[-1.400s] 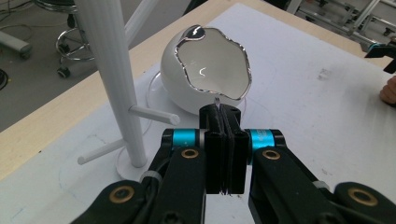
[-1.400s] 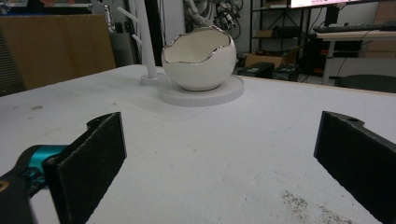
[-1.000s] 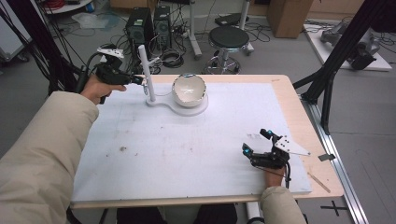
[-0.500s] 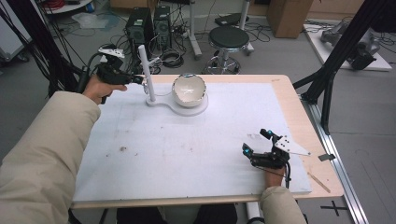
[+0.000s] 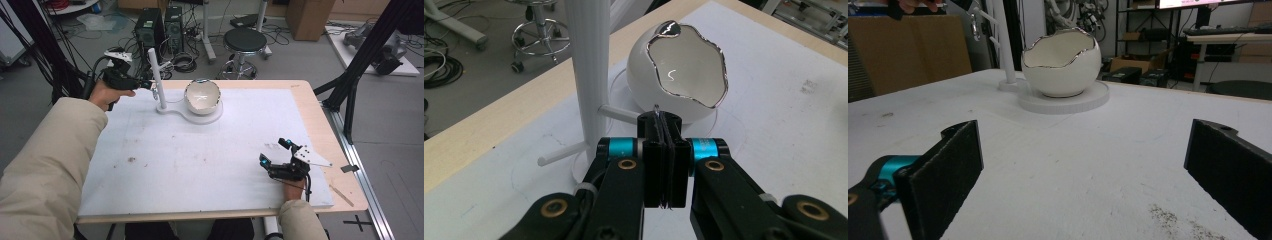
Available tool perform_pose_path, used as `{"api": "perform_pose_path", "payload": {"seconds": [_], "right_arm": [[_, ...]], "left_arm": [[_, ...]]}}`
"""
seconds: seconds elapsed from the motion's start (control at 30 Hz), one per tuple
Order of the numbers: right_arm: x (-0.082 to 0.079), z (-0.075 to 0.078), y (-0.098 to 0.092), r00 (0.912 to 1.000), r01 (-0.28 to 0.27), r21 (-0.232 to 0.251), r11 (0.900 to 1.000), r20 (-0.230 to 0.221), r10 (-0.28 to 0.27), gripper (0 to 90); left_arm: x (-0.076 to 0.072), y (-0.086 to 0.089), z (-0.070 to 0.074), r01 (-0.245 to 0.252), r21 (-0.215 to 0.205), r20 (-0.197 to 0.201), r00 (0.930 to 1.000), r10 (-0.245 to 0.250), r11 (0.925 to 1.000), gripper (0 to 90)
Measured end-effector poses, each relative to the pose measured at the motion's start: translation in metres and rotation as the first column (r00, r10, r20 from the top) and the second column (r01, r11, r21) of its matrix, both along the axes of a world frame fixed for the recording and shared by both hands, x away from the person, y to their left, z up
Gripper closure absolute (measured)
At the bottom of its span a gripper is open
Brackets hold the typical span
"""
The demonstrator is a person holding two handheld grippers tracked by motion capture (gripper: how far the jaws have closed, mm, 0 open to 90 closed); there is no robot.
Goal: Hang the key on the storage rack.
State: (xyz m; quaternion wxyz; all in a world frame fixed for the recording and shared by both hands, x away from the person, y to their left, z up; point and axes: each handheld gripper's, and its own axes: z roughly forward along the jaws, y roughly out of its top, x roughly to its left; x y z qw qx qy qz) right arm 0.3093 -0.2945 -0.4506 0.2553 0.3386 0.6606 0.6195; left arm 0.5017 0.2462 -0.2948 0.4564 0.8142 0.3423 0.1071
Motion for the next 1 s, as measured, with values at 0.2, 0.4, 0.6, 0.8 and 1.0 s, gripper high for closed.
{"api": "perform_pose_path", "payload": {"seconds": [0.2,0.4,0.6,0.8,1.0], "right_arm": [[0.0,0.0,0.0,1.0,0.002,-0.001,1.0,0.003,-0.002,1.3],[0.0,0.0,0.0,1.0,0.0,0.0,1.0,0.001,0.0,1.3],[-0.001,0.0,0.0,1.0,0.003,0.001,1.0,-0.002,-0.003,1.3],[-0.001,0.0,0.0,1.0,0.001,0.001,1.0,-0.001,-0.001,1.3],[-0.001,0.0,0.0,1.0,0.002,0.0,1.0,0.001,-0.002,1.3]], "left_arm": [[0.002,0.0,-0.002,-0.011,-0.004,0.0,0.9999,0.011,0.9999,88.3],[0.004,0.002,-0.003,-0.01,-0.024,-0.007,0.9999,0.01,0.9997,88.3],[0.005,0.001,-0.005,-0.012,-0.013,-0.001,0.9999,0.012,0.9998,88.2],[0.007,0.0,-0.008,-0.02,-0.011,0.003,0.9998,0.02,0.9997,87.8],[0.005,0.003,-0.016,-0.039,-0.038,0.013,0.9992,0.039,0.9985,86.9]]}}
